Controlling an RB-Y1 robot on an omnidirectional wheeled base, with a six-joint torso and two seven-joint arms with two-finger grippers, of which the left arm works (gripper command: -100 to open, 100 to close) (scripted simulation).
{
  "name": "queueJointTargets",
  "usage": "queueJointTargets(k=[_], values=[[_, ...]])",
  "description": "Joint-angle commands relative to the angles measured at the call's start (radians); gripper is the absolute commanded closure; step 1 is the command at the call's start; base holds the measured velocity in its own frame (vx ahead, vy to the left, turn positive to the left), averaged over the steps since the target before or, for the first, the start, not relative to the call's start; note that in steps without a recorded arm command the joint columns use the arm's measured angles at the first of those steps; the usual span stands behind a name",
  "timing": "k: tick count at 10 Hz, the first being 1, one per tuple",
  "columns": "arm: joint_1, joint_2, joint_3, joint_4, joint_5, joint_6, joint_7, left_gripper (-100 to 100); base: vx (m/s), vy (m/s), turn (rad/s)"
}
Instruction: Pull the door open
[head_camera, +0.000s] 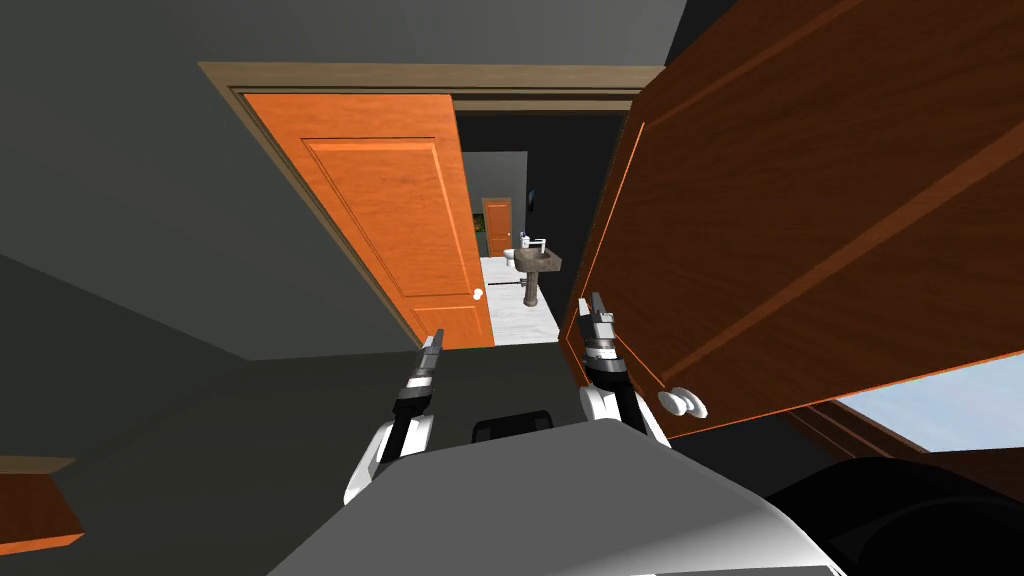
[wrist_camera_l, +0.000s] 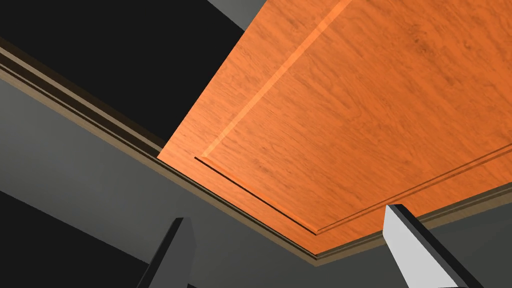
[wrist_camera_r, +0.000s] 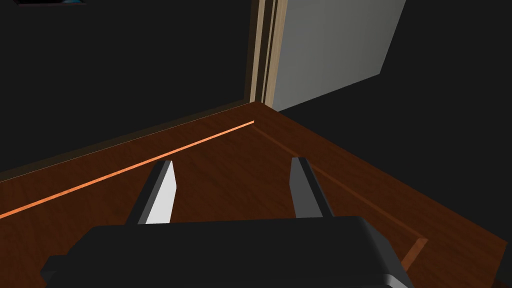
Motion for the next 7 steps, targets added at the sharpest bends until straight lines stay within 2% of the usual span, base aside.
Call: queueJointTargets(k=[1, 7], values=[[-0.011, 0.008, 0.002, 0.040, -0.003, -0.016, -0.029, -100, 0.087, -0.029, 0.014], [-0.052, 0.032, 0.004, 0.180, -0.015, -0.065, -0.134, -100, 0.104, -0.026, 0.018]])
